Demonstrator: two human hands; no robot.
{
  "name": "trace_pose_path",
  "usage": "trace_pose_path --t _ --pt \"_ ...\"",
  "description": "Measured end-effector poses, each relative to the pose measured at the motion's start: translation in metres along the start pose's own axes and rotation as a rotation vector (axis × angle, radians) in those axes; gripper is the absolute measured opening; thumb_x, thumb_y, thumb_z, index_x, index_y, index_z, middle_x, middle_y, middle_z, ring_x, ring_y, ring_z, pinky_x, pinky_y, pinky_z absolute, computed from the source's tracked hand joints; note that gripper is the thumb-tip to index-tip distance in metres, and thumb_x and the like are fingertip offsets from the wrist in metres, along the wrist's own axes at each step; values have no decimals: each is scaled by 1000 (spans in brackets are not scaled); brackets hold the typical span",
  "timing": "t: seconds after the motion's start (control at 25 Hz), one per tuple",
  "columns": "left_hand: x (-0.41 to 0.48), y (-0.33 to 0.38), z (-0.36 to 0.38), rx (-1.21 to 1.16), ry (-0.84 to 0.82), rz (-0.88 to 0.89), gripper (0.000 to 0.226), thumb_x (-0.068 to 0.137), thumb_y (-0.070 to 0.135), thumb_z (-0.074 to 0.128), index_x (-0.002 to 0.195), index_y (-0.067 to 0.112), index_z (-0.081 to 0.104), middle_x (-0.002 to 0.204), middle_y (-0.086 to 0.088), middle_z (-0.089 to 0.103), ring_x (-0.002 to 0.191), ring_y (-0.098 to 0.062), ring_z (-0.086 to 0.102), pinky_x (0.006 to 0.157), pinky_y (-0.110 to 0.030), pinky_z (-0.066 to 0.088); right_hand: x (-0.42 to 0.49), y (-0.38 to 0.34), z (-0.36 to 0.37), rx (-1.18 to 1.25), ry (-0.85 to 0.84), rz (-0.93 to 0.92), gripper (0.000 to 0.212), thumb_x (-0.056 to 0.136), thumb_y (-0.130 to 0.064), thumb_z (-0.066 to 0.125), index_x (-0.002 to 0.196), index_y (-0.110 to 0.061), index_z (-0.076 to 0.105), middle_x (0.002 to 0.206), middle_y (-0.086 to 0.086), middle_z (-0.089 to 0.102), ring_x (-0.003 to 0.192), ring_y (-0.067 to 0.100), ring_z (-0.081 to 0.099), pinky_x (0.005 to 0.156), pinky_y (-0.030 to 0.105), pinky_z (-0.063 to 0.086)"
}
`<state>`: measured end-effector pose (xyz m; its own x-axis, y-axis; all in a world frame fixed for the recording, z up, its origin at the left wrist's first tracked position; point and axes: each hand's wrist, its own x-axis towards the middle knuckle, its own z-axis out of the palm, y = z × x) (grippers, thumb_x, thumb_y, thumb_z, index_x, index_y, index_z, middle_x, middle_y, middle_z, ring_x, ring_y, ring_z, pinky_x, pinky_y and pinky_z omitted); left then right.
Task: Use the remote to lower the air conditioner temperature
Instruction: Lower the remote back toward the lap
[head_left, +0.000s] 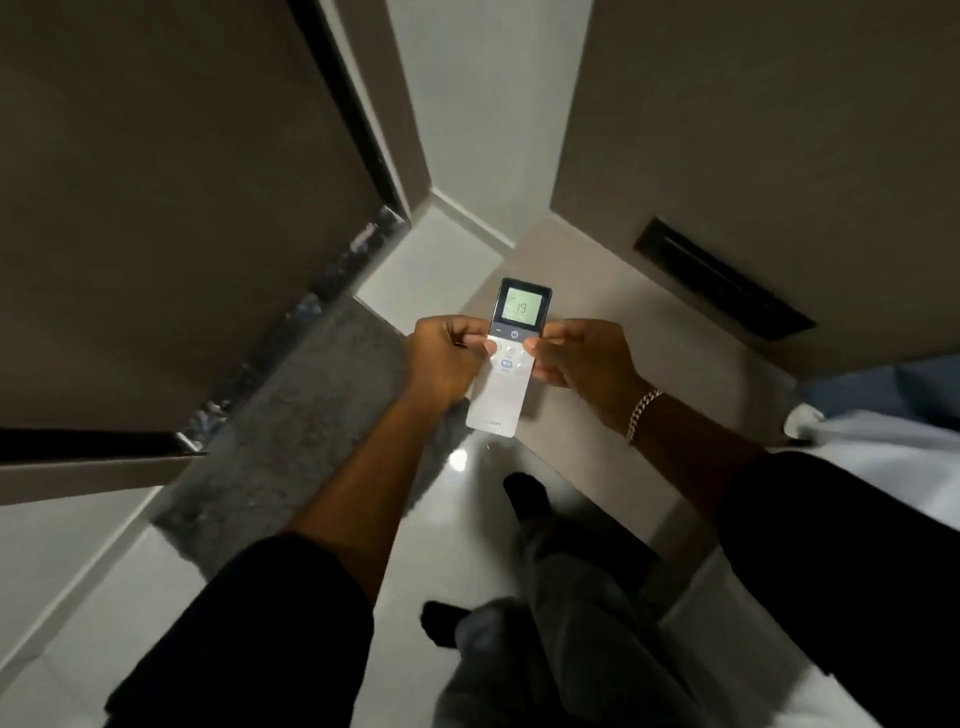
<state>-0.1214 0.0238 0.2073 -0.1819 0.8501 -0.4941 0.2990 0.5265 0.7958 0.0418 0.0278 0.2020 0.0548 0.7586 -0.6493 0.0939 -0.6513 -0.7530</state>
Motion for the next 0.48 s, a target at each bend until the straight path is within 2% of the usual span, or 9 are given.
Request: trace_pose_path --t 0.08,0.2,0.32,0.4,0.48 --pt "21 -42 54 53 -30 -22 21 81 -5 62 90 6 77 91 -13 77 82 -26 73 80 -39 60 30 54 -20 27 75 106 15 81 -3 73 96 0 71 102 18 74 86 28 74 69 30 62" --pt "45 -91 122 145 -66 -28 25 76 -6 62 91 8 78 94 -9 78 86 -22 73 71 -18 55 73 119 -40 71 204 261 11 83 -3 72 94 -2 72 100 17 74 90 27 74 73 31 62" --pt "57 -115 158 275 -109 38 23 78 0 67 99 8 76 99 -8 77 87 -14 69 66 3 39 99 162 -48 87 319 326 14 81 -7 73 95 -5 75 98 16 76 91 27 75 77 37 64" --pt "67 -126 178 376 -150 123 23 79 0 65 99 7 75 100 -10 77 92 -18 69 71 2 37 113 184 -51 101 380 350 11 81 -8 73 91 -7 76 95 13 77 89 27 76 73 37 65" --pt "73 -128 188 445 -224 163 26 80 -3 61 101 6 73 103 -12 75 97 -23 67 80 -13 44 120 202 -50 69 440 348 8 80 -9 71 86 -8 77 90 12 77 87 29 75 76 43 64"
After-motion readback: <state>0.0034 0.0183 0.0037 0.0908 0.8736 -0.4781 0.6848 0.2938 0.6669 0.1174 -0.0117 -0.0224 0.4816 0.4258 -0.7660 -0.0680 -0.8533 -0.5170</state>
